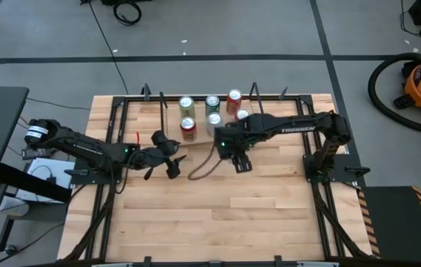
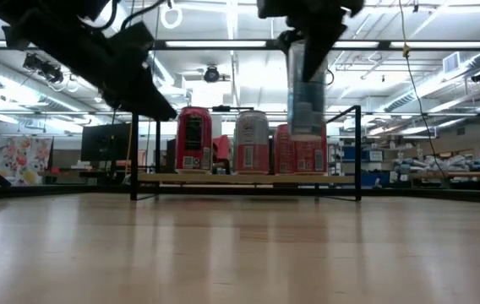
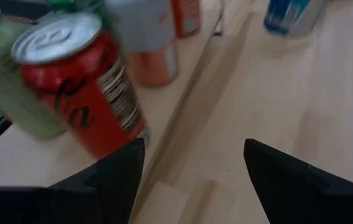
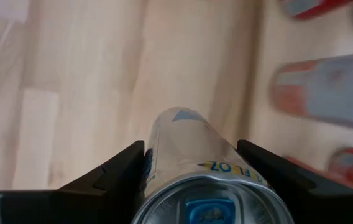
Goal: Place canned beverage on shelf
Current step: Put the blue soda can on the shelf
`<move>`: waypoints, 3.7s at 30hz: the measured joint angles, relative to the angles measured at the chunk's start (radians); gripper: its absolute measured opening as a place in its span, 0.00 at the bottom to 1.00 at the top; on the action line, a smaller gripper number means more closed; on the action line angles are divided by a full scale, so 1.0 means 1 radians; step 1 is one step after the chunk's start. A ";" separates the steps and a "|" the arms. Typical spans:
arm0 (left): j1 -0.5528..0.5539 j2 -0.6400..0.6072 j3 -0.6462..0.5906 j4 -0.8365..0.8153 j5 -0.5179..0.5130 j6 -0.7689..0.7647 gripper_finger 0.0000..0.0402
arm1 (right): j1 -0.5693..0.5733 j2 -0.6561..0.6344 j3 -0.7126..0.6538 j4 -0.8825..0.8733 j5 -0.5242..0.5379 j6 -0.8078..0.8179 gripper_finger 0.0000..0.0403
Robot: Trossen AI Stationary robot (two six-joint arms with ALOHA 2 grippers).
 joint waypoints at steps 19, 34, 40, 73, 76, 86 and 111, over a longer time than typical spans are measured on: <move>0.155 -0.001 0.358 -0.570 0.134 0.174 0.71 | 0.105 -0.288 -0.461 0.233 0.001 0.155 0.62; 0.421 -0.001 0.370 -0.555 0.334 0.437 0.71 | 0.120 -0.387 -0.617 0.352 -0.003 0.218 0.62; 0.476 0.026 0.370 -0.555 0.422 0.439 0.71 | 0.120 -0.379 -0.625 0.370 -0.003 0.215 0.62; 0.496 0.178 0.369 -0.366 0.464 0.498 0.71 | 0.120 -0.384 -0.624 0.402 -0.007 0.197 0.63; 0.495 0.182 0.369 -0.339 0.490 0.498 0.71 | 0.120 -0.384 -0.624 0.402 -0.007 0.197 0.63; 0.483 0.260 0.370 -0.264 0.476 0.491 0.71 | 0.120 -0.383 -0.624 0.408 -0.006 0.199 0.63; 0.428 -0.015 0.371 -0.384 0.463 0.476 0.71 | 0.122 -0.383 -0.631 0.534 0.025 0.162 0.63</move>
